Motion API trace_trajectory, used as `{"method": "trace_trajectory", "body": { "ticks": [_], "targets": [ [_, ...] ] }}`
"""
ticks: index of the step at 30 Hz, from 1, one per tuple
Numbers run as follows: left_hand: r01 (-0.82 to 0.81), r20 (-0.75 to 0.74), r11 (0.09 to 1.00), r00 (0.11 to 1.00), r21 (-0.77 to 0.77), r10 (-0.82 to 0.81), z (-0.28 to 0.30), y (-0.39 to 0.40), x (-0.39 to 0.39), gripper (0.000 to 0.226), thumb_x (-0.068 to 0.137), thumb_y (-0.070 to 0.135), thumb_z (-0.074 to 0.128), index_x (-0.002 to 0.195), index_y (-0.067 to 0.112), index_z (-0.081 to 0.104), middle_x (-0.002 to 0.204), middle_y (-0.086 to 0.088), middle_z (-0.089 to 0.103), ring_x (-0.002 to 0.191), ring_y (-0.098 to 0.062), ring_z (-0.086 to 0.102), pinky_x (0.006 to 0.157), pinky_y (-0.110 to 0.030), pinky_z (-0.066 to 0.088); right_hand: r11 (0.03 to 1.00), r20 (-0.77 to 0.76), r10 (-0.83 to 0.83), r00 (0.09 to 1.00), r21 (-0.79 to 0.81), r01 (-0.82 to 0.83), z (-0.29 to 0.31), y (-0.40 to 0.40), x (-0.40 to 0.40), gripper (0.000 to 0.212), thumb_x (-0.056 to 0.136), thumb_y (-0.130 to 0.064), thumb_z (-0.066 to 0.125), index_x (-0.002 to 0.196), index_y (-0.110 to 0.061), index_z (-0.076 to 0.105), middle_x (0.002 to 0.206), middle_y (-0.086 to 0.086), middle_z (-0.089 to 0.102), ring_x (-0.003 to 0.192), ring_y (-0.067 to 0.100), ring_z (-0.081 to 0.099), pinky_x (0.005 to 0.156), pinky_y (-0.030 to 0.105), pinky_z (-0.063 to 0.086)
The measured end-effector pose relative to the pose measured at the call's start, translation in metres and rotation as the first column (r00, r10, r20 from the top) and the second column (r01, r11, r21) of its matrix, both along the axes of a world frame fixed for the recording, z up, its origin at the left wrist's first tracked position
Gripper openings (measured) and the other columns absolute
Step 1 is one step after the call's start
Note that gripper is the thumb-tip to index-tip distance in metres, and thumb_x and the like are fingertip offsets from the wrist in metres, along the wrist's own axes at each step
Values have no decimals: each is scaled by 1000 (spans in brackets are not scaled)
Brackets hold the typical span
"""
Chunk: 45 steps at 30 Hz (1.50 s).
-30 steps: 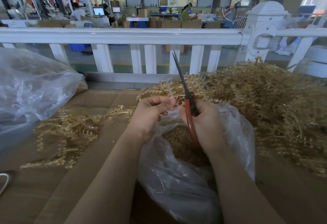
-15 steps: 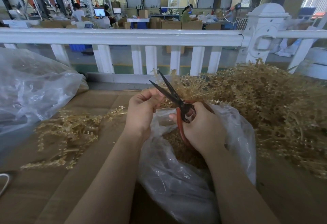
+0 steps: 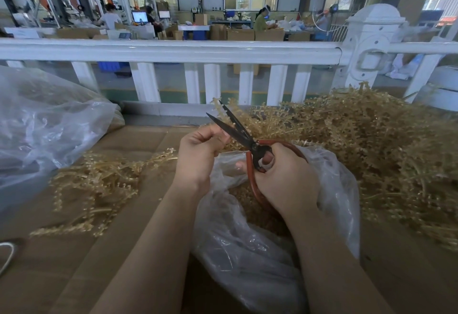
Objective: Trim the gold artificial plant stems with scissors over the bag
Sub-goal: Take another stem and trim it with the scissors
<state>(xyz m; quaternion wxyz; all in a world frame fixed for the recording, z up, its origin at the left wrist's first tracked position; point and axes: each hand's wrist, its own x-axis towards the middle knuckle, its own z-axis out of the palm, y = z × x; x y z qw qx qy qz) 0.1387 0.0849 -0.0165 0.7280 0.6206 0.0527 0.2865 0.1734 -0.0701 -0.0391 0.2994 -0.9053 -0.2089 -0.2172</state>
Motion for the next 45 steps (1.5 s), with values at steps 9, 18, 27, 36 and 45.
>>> {"method": "trace_trajectory", "body": {
  "ticks": [9, 18, 27, 36, 45],
  "targets": [
    [50, 13, 999, 999, -9, -50, 1, 1, 0, 30, 92, 0, 60, 76, 19, 77, 85, -14, 57, 80, -25, 36, 73, -34, 34, 997, -13, 60, 998, 58, -59, -2, -1, 1, 63, 68, -90, 37, 81, -31, 53, 66, -26, 43, 60, -11, 38, 53, 15, 32],
    [-50, 92, 992, 995, 115, 40, -1, 1, 1, 24, 91, -6, 61, 77, 10, 72, 67, 10, 71, 63, 3, 61, 64, -10, 47, 997, 5, 53, 999, 49, -53, -2, -1, 1, 55, 72, -88, 47, 79, -33, 50, 65, -26, 41, 59, -11, 36, 52, 15, 29],
    [-3, 111, 1000, 994, 23, 1, -4, 1, 2, 19, 89, -4, 63, 81, 10, 74, 68, 10, 71, 63, 4, 61, 62, -9, 46, 1000, 38, 4, 999, 29, -5, -1, 1, -1, 54, 78, -76, 65, 64, -38, 29, 57, -24, 30, 54, -11, 28, 50, 15, 19],
    [91, 58, 994, 994, -57, -87, -3, 5, 1, 18, 91, 2, 62, 86, 12, 76, 70, 7, 69, 69, -6, 57, 68, -18, 46, 994, 40, 66, 997, 89, -69, -1, 0, -3, 50, 74, -78, 60, 64, -35, 38, 54, -24, 28, 49, -10, 28, 51, 13, 18],
    [92, 52, 990, 995, -110, -86, 1, 3, -1, 13, 90, 1, 62, 88, 8, 74, 68, 7, 70, 63, 0, 62, 64, -13, 49, 996, 65, 55, 996, 71, -60, 0, 0, -2, 57, 77, -71, 69, 60, -36, 28, 52, -22, 26, 49, -8, 27, 50, 14, 18]
  ]
}}
